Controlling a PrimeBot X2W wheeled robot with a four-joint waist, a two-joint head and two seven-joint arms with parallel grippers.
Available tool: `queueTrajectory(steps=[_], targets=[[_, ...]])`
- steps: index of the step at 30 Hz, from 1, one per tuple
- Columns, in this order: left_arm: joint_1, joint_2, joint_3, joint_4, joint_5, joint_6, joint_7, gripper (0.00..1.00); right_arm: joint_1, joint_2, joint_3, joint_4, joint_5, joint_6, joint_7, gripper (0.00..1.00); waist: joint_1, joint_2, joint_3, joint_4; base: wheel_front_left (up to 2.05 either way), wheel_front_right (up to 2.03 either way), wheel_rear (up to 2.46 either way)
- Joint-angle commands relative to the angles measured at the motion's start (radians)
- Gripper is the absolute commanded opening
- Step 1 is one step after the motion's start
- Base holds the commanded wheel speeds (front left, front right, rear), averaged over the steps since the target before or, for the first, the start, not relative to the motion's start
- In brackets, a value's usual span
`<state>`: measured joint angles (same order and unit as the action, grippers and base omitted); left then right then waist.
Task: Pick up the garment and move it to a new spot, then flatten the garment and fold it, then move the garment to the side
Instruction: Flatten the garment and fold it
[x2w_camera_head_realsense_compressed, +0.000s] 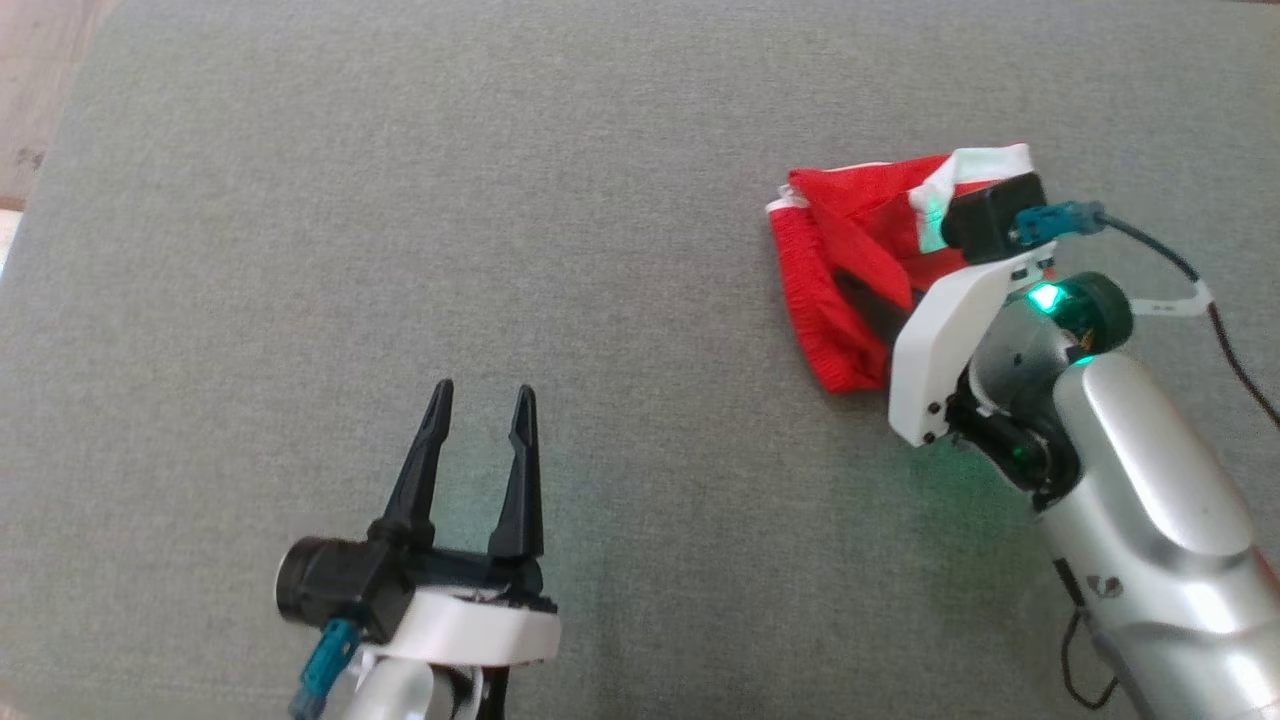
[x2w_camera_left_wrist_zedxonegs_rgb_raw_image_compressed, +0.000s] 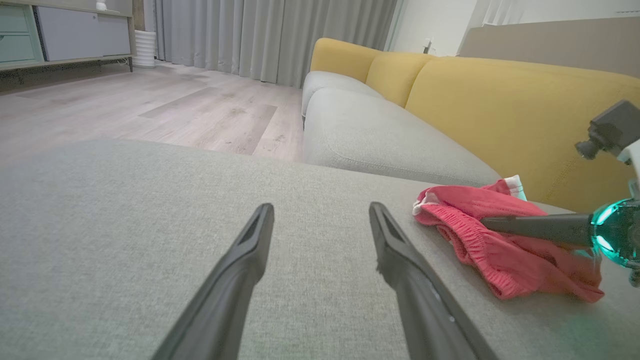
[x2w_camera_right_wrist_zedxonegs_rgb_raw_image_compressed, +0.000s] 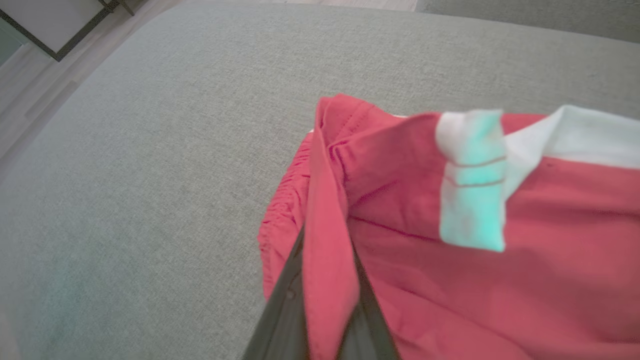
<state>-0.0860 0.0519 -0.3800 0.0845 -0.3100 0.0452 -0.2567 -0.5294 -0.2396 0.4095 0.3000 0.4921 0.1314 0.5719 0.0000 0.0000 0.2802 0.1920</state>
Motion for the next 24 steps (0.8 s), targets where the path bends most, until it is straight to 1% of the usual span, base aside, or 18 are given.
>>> queueTrajectory(steps=[1,2,3,4,6,7,8,12,17,24], targets=[[0.010,-0.002,0.036,-0.028,-0.004,0.009,-0.005,1.00,-0.001,0.018,0.008,-0.043,0.004,-0.001,-0.010,0.02,0.0000,0.0000,-0.003,-0.006,0.00,0.00,0.00],[0.012,-0.002,0.038,-0.027,-0.003,0.009,-0.005,1.00,0.003,0.023,0.010,-0.047,0.004,-0.001,-0.011,0.14,0.0000,0.0000,-0.003,-0.010,0.00,0.00,0.00],[0.013,-0.002,0.038,-0.026,-0.001,0.008,-0.005,1.00,0.006,0.025,0.019,-0.051,0.006,-0.001,-0.007,0.19,0.0000,0.0000,-0.004,-0.014,0.00,0.00,0.00],[0.012,-0.002,0.038,-0.026,0.001,0.007,-0.005,1.00,0.008,0.025,0.026,-0.056,0.008,-0.001,-0.004,0.21,0.0000,0.0000,-0.004,-0.018,0.00,0.00,0.00],[0.009,-0.002,0.041,-0.024,0.003,0.006,-0.005,1.00,0.009,0.024,0.045,-0.068,0.009,-0.001,-0.006,0.43,0.0000,0.0000,-0.004,-0.026,0.00,0.00,0.00],[0.007,-0.002,0.042,-0.023,0.004,0.005,-0.005,1.00,0.010,0.024,0.052,-0.075,0.013,-0.001,-0.008,0.82,0.0000,0.0000,-0.005,-0.031,0.00,0.00,0.00],[0.006,-0.002,0.044,-0.022,0.006,0.005,-0.005,1.00,0.009,0.024,0.059,-0.082,0.016,-0.001,-0.012,1.00,0.0000,0.0000,-0.005,-0.036,0.00,0.00,0.00],[0.003,-0.002,0.045,-0.020,0.009,0.004,-0.005,1.00,0.005,0.025,0.107,-0.123,0.060,-0.001,-0.033,1.00,0.0000,0.0000,-0.004,-0.054,0.00,0.00,0.00],[0.004,-0.002,0.053,-0.013,0.012,0.002,-0.005,1.00,0.013,0.008,0.179,-0.168,0.130,-0.001,-0.049,1.00,0.0000,0.0000,-0.006,-0.078,0.00,0.00,0.00],[0.015,-0.002,0.083,-0.007,0.020,0.000,-0.005,1.00,0.046,-0.016,0.195,-0.211,0.149,-0.001,-0.141,1.00,0.0000,0.0000,-0.035,-0.117,0.00,0.00,0.00]])
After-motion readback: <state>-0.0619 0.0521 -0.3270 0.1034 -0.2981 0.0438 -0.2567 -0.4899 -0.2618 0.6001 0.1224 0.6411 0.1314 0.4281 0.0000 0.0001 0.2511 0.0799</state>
